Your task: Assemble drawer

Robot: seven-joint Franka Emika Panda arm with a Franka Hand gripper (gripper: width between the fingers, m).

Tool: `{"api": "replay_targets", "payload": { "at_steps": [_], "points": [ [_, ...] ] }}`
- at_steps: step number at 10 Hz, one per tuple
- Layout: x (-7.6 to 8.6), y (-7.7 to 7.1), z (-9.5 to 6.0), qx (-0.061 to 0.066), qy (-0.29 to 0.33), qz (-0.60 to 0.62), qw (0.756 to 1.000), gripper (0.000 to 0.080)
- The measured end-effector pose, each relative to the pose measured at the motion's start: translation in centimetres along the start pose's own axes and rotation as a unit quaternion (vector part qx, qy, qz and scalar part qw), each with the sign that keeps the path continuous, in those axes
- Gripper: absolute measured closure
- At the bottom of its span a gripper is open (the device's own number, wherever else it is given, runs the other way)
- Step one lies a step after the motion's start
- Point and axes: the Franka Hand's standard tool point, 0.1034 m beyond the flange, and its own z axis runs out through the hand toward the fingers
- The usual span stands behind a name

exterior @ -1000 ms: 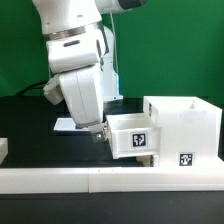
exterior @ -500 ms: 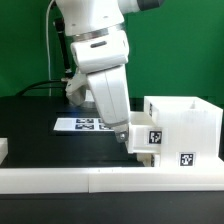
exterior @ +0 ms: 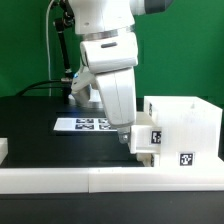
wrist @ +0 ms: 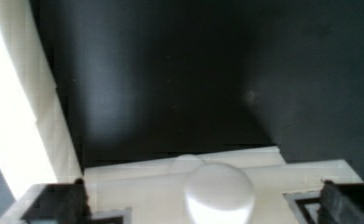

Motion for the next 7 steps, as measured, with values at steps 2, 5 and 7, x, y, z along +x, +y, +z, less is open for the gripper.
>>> {"api": "replay_targets", "payload": {
  "at_steps": [2, 5, 7],
  "points": [
    [-0.05, 0.0, 0.0, 0.0, 0.0, 0.0, 1.0, 0.015],
    [-0.01, 0.25, -0.13, -0.007, 0.001, -0.033, 0.999, 0.015],
    [0.77, 0.55, -0.27, -0.014, 0.002, -0.069, 0.998, 0.015]
  ]
}}
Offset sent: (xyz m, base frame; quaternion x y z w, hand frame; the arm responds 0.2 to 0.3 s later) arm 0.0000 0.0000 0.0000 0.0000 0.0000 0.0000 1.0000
